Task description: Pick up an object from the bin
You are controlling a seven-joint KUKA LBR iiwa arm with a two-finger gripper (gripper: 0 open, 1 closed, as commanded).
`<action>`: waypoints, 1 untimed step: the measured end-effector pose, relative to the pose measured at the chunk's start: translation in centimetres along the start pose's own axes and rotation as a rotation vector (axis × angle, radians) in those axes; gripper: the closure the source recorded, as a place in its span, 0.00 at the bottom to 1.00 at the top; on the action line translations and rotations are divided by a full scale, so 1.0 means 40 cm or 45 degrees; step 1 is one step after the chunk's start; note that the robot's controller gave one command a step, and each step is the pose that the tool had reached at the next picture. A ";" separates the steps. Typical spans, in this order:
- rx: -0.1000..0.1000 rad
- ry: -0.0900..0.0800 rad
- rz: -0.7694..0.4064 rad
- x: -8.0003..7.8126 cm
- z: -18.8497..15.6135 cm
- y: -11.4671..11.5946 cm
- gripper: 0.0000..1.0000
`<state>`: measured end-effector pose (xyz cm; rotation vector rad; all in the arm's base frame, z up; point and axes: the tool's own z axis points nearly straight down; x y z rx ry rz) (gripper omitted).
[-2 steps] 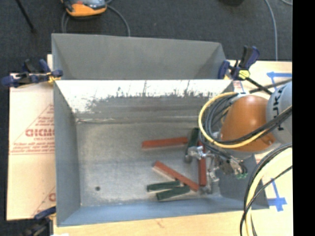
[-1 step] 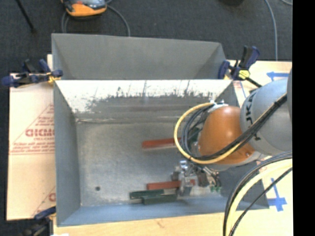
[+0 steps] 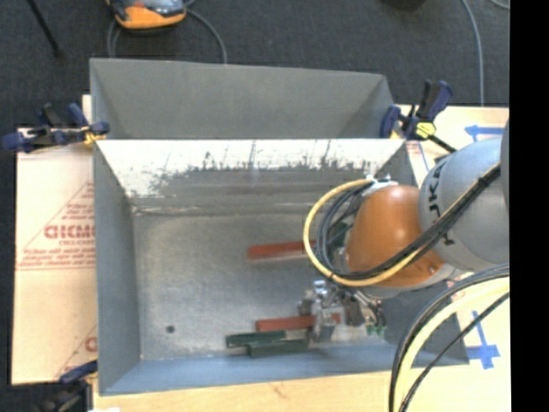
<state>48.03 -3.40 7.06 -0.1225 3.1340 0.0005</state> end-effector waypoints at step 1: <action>0.000 0.006 -0.203 -0.065 -0.535 0.028 1.00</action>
Offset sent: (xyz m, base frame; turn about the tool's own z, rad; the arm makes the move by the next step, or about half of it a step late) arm 0.0000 0.0000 0.0000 0.0000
